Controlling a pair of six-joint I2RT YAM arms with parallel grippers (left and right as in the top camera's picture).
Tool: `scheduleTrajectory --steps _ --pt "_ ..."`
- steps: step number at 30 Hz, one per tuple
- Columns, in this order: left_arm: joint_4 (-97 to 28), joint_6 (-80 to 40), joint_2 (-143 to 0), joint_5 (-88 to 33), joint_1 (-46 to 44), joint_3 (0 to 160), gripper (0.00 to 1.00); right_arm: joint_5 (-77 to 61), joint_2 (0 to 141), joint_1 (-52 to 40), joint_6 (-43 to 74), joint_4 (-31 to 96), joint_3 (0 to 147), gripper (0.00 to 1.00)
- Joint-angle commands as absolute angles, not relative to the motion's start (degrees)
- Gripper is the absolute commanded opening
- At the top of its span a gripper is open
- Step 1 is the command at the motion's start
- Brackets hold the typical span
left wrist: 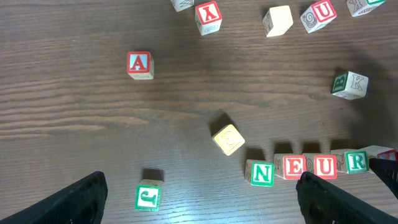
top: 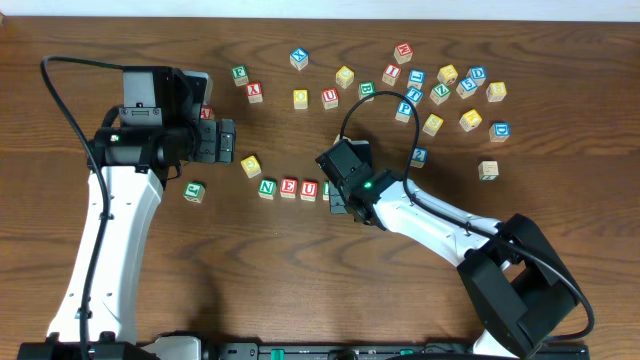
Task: Spell out NEURIPS
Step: 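Lower the I block onto the table beside the green R block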
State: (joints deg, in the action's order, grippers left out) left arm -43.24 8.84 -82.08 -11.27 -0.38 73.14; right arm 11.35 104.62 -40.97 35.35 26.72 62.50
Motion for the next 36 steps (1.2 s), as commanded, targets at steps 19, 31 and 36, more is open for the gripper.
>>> scheduleTrajectory --steps 19,31,36 --pt "-43.2 9.0 -82.0 -11.3 -0.2 74.3 0.96 12.5 105.1 -41.3 35.1 26.6 62.1 0.34" --pt "-43.2 9.0 -82.0 -11.3 -0.2 74.3 0.96 13.4 105.1 -41.3 35.1 26.6 62.1 0.44" --pt "-43.2 9.0 -82.0 -11.3 -0.2 74.3 0.96 13.4 105.1 -41.3 35.1 26.6 62.1 0.43"
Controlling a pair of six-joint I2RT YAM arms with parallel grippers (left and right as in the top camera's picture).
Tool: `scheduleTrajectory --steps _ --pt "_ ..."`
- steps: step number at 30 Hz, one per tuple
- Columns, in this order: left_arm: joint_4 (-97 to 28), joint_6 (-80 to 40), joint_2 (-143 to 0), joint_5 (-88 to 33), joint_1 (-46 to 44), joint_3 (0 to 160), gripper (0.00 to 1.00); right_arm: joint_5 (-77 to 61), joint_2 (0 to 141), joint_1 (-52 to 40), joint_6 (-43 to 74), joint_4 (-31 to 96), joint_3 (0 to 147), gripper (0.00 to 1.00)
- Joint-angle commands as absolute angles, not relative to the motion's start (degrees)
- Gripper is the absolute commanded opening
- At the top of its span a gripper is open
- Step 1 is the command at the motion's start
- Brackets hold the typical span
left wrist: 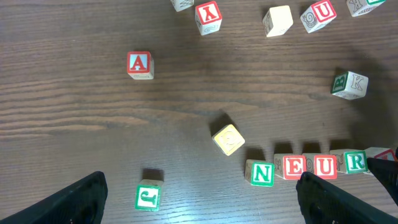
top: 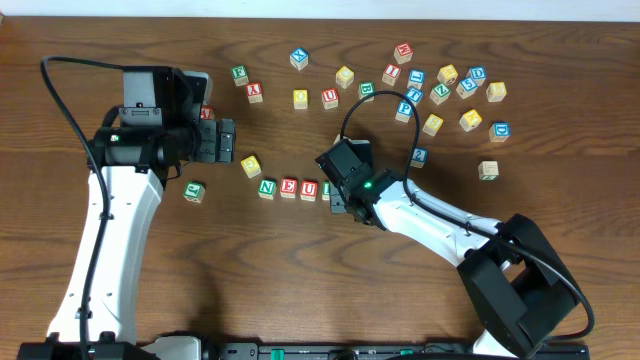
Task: Spell out NEURIPS
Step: 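Lower the I block onto the table beside the green R block, then open the right gripper to release the I block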
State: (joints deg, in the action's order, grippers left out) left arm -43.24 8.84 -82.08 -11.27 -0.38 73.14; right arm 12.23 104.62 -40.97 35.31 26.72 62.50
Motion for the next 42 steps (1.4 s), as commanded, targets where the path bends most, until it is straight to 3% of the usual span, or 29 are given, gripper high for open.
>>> scheduleTrajectory --steps 1,42 --pt "-43.2 9.0 -82.0 -11.3 -0.2 74.3 0.96 13.4 105.1 -41.3 35.1 26.6 62.1 0.43" --pt "-43.2 9.0 -82.0 -11.3 -0.2 74.3 0.96 17.9 104.1 -41.2 32.0 24.5 63.4 0.40"
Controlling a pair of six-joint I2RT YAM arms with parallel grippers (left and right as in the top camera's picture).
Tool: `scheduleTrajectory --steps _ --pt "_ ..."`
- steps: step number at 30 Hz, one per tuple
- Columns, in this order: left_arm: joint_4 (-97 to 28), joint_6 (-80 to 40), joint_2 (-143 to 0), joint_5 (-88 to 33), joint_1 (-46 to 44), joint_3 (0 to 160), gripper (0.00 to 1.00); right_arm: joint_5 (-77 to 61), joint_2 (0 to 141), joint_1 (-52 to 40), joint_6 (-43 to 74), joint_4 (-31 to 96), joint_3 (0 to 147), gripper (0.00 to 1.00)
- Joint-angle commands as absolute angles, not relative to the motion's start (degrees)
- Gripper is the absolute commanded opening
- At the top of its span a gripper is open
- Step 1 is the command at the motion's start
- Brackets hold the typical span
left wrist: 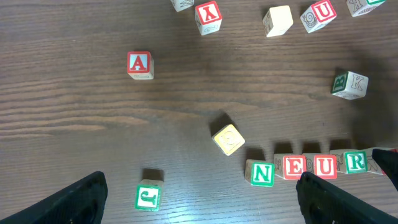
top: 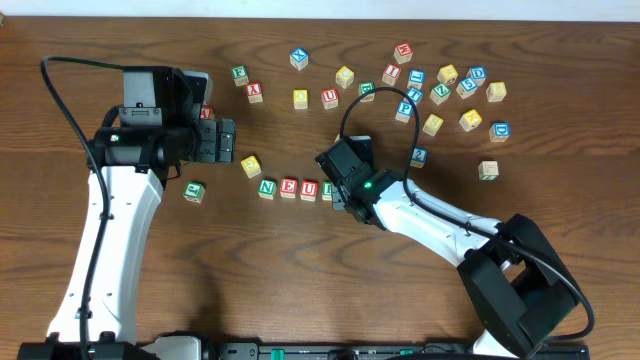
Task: Spell out NEURIPS
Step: 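Open the right gripper to release the I block, then raise the right arm and move its gripper over the blue P block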
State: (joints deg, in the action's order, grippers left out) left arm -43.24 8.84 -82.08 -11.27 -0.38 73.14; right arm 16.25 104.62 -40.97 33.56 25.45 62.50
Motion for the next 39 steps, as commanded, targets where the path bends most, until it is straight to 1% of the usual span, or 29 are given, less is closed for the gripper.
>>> scheduleTrajectory --steps 1,10,16,22,24,25,27,33,36,39 --pt "-43.2 9.0 -82.0 -11.3 -0.2 74.3 0.96 17.9 104.1 -41.2 31.9 24.3 63.5 0.40" --pt "-43.2 9.0 -82.0 -11.3 -0.2 74.3 0.96 18.6 104.1 -40.8 29.2 23.7 66.0 0.39" --pt "-43.2 9.0 -82.0 -11.3 -0.2 74.3 0.96 20.9 104.1 -39.3 25.8 23.9 71.1 0.38" --pt "-43.2 9.0 -82.0 -11.3 -0.2 74.3 0.96 21.4 104.1 -37.7 24.6 25.0 77.7 0.41" --pt "-43.2 9.0 -82.0 -11.3 -0.2 74.3 0.96 22.9 104.1 -36.8 24.6 26.5 80.6 0.45" --pt "-43.2 9.0 -82.0 -11.3 -0.2 74.3 0.96 23.6 104.2 -36.4 24.8 27.2 81.9 0.48" --pt "-43.2 9.0 -82.0 -11.3 -0.2 74.3 0.96 25.4 104.2 -35.5 25.8 29.1 85.0 0.51" --pt "-43.2 9.0 -82.0 -11.3 -0.2 74.3 0.96 32.5 104.2 -32.6 30.9 34.1 91.8 0.52" --pt "-43.2 9.0 -82.0 -11.3 -0.2 74.3 0.96 33.3 104.2 -30.6 33.4 34.8 92.6 0.54" --pt "-43.2 9.0 -82.0 -11.3 -0.2 74.3 0.96 33.3 105.2 -28.5 36.0 34.9 92.6 0.54"
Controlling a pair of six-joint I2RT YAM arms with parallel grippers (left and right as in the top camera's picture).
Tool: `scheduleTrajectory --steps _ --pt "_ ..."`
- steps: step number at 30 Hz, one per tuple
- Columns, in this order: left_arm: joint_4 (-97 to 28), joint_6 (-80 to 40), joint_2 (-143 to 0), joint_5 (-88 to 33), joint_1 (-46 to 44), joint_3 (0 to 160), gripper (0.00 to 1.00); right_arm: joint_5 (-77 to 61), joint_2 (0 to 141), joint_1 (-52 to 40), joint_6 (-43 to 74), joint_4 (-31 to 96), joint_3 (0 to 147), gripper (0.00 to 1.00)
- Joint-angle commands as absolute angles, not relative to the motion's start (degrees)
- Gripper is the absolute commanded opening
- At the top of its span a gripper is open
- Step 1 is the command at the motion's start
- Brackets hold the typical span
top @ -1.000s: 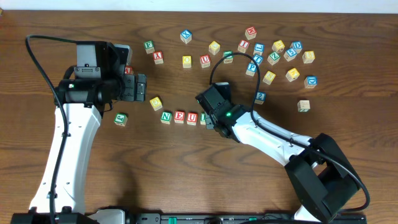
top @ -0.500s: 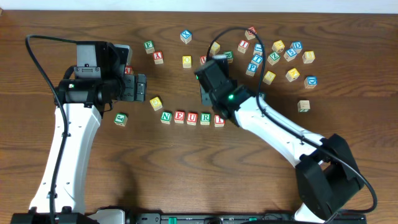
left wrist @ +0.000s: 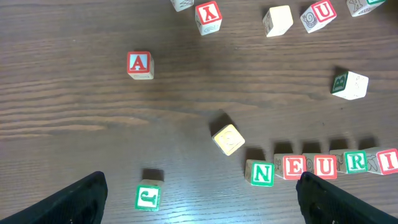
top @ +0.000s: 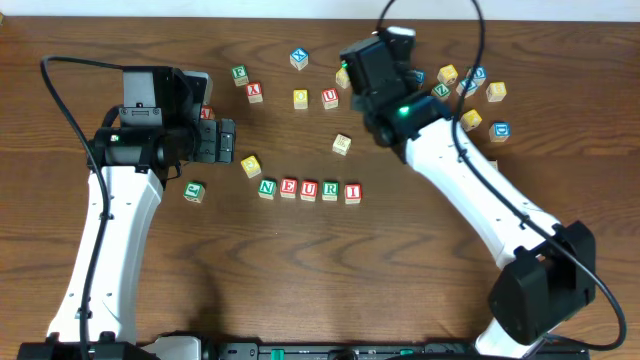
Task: Spell out NEURIPS
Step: 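Raise the right arm and move its gripper over the blue P block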
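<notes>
A row of letter blocks reads N (top: 267,187), E (top: 288,188), U (top: 309,189), R (top: 330,190), I (top: 352,192) at mid table. The left wrist view shows the same row, from N (left wrist: 262,173) to I (left wrist: 388,161). My right gripper (top: 350,70) hangs over the loose blocks at the back, its fingers hidden under the wrist. Left of the row, my left gripper (top: 228,140) is open and holds nothing, with its fingers (left wrist: 74,199) wide apart.
Several loose letter blocks (top: 447,85) are scattered along the back. Nearer the row lie a yellow block (top: 251,165), a green J block (top: 194,191), a red A block (left wrist: 139,64) and a block with a green letter (top: 342,144).
My right gripper has left the row's right end and now hangs over the loose blocks at the back. The I block stands uncovered beside R. The left arm has not moved.
At all three earlier moments my right gripper was low at the right end of N E U R, covering a red-edged block there. Now that block stands free as the I, and the right arm is at the back.
</notes>
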State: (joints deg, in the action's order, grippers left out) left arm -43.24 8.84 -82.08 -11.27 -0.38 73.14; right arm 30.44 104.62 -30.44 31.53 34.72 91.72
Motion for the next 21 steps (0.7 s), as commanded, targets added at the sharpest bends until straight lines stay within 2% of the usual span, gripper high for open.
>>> scheduleTrajectory --steps 1,4,11,15,21 --pt "-43.2 9.0 -82.0 -11.3 -0.2 74.3 0.96 33.1 105.9 -28.0 36.4 34.8 92.7 0.55" --pt "-43.2 9.0 -82.0 -11.3 -0.2 74.3 0.96 32.6 108.9 -27.2 36.2 34.8 93.8 0.54" --pt "-43.2 9.0 -82.0 -11.3 -0.2 74.3 0.96 31.4 125.7 -26.5 34.3 46.4 112.1 0.56" --pt "-43.2 9.0 -82.0 -11.3 -0.2 74.3 0.96 31.0 132.1 -26.4 37.3 52.0 120.9 0.57" --pt "-43.2 9.0 -82.0 -11.3 -0.2 74.3 0.96 29.6 133.3 -25.4 41.6 54.1 122.2 0.59"
